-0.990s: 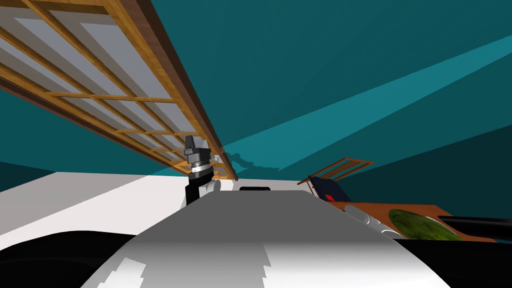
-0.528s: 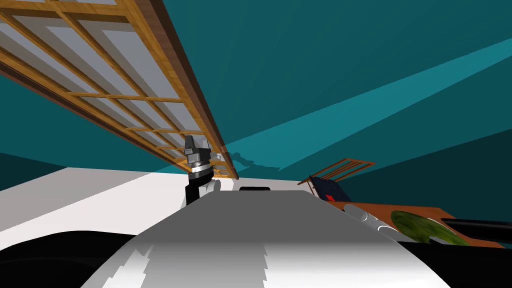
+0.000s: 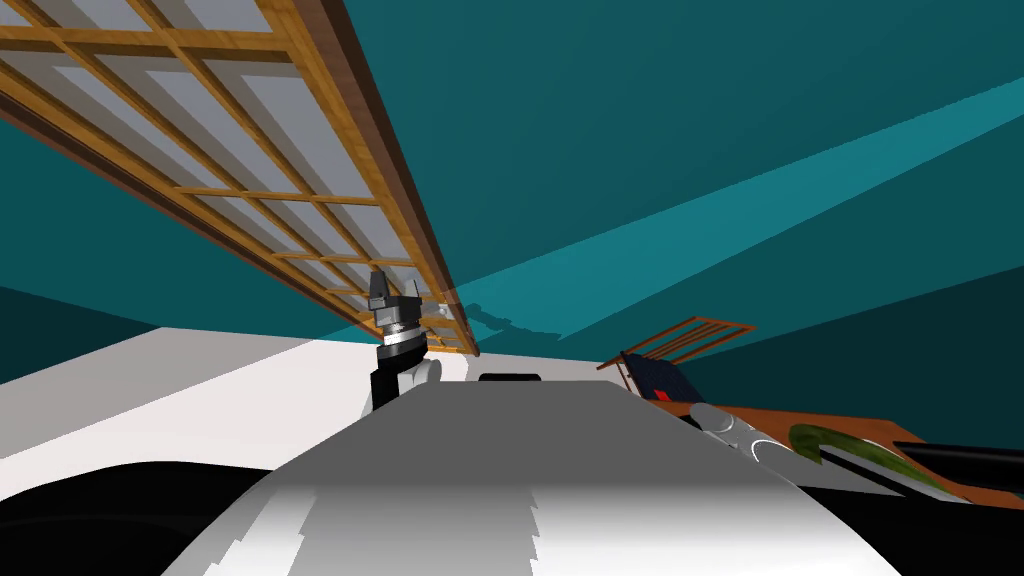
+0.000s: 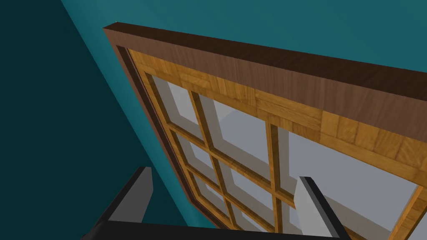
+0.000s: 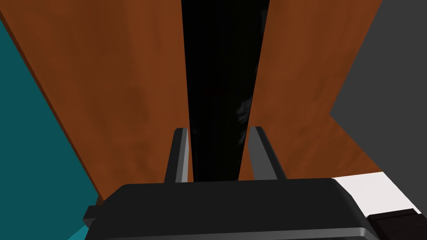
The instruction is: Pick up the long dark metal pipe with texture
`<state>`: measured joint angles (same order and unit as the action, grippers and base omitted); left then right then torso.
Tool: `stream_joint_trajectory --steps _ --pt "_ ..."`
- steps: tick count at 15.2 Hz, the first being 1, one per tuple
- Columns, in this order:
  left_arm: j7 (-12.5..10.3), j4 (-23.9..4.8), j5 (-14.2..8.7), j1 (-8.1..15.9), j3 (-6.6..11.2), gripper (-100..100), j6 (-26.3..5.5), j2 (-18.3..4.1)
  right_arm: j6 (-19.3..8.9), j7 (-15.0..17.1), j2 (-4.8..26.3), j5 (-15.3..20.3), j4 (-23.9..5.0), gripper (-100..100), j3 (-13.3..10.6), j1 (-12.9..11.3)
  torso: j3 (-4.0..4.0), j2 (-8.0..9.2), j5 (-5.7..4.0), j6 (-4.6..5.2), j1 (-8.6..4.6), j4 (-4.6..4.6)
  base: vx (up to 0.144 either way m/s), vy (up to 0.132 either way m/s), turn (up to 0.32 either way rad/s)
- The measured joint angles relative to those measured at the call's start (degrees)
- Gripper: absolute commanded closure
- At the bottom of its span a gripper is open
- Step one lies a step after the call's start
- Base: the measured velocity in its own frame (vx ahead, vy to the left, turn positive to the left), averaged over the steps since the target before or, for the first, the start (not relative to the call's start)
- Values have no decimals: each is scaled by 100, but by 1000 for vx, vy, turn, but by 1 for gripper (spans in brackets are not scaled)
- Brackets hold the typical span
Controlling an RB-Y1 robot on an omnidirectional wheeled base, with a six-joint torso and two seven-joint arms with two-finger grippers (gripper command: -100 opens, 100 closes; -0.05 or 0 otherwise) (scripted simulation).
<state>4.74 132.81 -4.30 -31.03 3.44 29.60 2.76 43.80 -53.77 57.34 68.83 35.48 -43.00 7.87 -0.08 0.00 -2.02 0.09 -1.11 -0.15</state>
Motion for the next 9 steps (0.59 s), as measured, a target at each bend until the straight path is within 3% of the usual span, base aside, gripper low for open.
stream_joint_trajectory --steps 8,9 --pt "0 0 0 -1 0 0 0 0 -74 -243 153 -995 -370 100 -876 -347 -1 -2 -3 7 1 -1 -32 12 30" --pt "0 0 0 0 0 0 0 0 -22 -361 86 -1124 -654 100 -979 -515 0 -2 3 -4 3 3 -59 32 96"
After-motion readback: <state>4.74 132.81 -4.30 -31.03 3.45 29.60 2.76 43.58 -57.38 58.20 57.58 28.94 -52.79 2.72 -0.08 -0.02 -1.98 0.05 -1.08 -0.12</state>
